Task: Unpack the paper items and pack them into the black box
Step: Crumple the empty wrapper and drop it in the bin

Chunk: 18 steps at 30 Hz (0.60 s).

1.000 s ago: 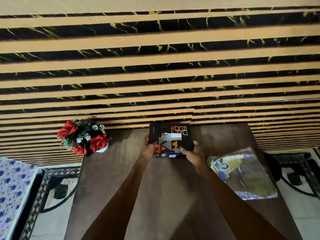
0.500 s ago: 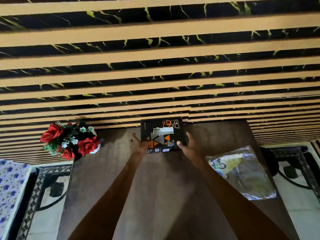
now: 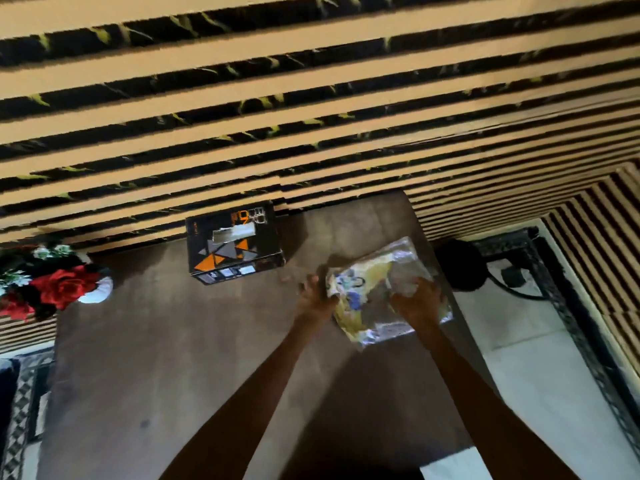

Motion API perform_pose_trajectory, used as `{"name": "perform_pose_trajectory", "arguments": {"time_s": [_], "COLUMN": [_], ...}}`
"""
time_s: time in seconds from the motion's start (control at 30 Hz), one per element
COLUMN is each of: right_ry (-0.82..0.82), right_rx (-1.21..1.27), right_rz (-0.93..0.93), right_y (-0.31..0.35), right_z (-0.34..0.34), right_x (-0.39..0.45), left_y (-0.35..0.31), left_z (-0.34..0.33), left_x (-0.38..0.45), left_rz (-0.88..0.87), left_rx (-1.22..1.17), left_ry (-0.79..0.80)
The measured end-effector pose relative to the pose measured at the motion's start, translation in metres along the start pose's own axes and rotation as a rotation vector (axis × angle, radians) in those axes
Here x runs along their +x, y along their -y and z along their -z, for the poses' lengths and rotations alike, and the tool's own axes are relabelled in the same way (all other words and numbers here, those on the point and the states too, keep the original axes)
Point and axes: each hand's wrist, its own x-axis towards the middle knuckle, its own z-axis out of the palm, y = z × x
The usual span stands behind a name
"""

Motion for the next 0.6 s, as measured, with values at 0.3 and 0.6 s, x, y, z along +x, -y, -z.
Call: {"name": "perform_pose_trajectory", "arguments": {"time_s": [0.3, 0.6], "right_ry": [0.368, 0.832], "right_rx": [0.002, 0.539], "right_rz": [0.136, 0.085], "right_y": [-0.074, -0.084], "right_z": [0.053, 0.106], "right_x": [0.072, 0.071], "left_y": [-0.037, -0.128], "left_z": [-0.084, -0.146], "left_x": [-0.001, -0.050], "left_rz": [0.093, -0.016], "left_rx": [-0.365, -0.354], "left_ry": [-0.231, 0.030]}}
